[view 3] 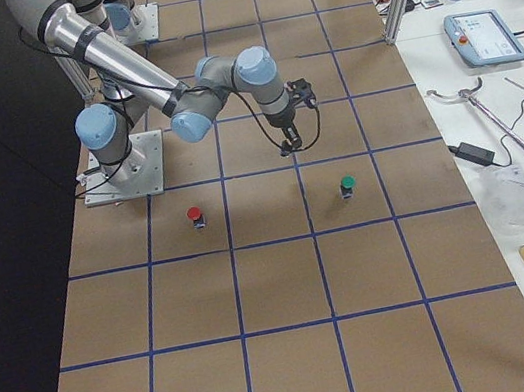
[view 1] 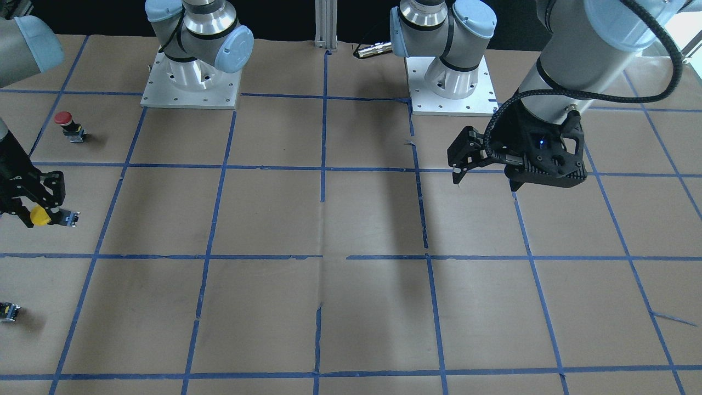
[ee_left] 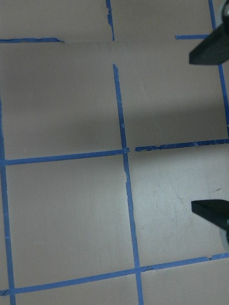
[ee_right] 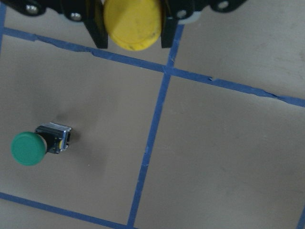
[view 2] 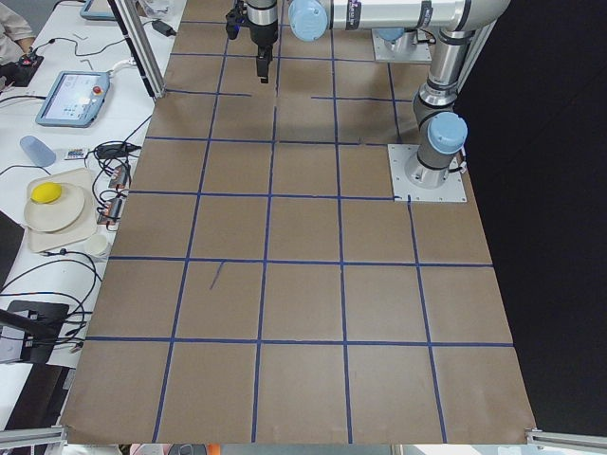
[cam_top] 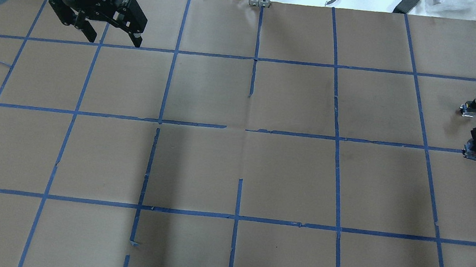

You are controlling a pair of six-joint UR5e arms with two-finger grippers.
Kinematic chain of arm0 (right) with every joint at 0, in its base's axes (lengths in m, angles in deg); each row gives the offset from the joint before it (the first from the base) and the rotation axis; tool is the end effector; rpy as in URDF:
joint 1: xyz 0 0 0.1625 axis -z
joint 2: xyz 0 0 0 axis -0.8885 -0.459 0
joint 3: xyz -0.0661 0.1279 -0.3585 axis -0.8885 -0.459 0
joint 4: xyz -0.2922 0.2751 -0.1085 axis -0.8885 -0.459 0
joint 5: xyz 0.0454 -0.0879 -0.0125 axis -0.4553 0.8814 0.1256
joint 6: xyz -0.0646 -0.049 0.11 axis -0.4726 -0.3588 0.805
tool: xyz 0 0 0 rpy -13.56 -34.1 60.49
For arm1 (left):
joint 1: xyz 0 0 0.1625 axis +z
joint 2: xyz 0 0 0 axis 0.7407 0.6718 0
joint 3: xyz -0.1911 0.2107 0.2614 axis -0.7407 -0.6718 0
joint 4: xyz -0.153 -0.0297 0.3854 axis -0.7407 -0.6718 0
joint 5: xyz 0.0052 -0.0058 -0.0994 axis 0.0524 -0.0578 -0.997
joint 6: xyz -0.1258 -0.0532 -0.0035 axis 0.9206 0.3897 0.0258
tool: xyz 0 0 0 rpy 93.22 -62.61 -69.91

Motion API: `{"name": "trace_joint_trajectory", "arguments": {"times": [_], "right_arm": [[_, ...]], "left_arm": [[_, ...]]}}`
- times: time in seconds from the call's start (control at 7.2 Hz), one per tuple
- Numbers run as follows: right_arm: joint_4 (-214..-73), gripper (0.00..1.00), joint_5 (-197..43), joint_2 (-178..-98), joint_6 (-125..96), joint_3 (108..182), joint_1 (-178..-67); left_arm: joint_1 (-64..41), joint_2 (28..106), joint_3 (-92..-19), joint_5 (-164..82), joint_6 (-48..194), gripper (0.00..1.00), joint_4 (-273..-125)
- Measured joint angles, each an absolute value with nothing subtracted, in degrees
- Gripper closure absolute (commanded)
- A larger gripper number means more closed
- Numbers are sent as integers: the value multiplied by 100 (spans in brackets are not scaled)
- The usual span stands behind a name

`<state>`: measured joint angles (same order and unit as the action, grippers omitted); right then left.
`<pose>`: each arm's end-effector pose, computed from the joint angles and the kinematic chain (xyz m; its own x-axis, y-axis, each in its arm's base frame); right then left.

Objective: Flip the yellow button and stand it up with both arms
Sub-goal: 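Lower the yellow button upright beside the green button with the right gripper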

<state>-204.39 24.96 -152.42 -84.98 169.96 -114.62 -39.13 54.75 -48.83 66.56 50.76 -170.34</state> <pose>-0.1805 -0.4885 0.2234 -0.9567 -0.2776 0.0879 -0.2912 0.9114 -0.2906 -0.1137 -0.5508 0.3984 -0.9943 0.0808 0.0699 0.0796 0.9966 -0.0193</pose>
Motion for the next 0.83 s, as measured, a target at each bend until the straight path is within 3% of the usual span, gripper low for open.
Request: {"name": "trace_joint_trajectory", "arguments": {"times": [0.83], "right_arm": [[-21865, 89, 2095, -14840, -9650, 17819, -10642]], "left_arm": [[-3925, 5493, -4923, 6689, 5067, 0, -17201]]}}
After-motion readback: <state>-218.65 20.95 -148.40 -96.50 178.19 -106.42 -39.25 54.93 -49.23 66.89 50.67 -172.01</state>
